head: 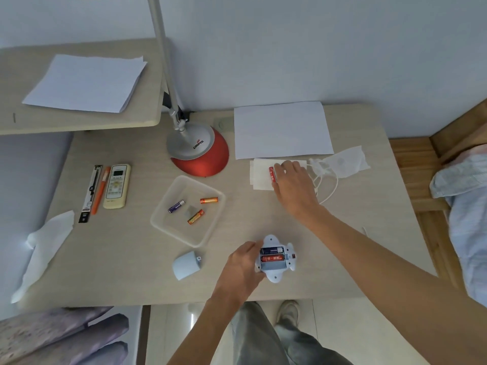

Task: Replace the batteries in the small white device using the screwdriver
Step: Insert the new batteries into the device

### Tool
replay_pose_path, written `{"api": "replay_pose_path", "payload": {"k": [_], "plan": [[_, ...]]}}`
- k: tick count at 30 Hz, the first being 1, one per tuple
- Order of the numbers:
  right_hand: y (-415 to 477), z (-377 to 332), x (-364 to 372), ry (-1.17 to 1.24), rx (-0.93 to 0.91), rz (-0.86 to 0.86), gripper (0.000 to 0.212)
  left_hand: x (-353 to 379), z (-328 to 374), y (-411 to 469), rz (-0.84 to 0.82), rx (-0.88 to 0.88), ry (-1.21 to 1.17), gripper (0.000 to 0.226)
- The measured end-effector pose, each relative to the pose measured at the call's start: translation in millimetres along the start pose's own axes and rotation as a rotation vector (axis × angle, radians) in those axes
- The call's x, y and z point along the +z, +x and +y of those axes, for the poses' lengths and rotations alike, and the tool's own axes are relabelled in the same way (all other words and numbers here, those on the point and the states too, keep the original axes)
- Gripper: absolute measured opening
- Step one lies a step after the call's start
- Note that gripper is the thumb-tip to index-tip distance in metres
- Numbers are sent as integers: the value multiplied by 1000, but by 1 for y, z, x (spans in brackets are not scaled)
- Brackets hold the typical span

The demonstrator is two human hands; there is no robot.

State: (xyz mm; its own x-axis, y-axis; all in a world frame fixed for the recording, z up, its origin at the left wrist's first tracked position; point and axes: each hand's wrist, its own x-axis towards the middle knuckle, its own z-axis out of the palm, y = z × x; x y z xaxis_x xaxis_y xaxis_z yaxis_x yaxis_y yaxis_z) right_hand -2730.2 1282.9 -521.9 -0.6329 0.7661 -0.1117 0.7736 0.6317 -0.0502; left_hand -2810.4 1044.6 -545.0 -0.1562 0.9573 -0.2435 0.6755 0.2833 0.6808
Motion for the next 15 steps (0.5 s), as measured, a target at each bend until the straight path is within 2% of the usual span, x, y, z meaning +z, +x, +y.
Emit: {"api": "replay_pose_path", "payload": {"k": [8,15], "plan": [[37,-7,12,-66,-26,-97,17,4,-3,2,16,-17,-15,70],[44,-8,8,36,-11,-122,21,6,-6,3,27,-31,-13,73]]}}
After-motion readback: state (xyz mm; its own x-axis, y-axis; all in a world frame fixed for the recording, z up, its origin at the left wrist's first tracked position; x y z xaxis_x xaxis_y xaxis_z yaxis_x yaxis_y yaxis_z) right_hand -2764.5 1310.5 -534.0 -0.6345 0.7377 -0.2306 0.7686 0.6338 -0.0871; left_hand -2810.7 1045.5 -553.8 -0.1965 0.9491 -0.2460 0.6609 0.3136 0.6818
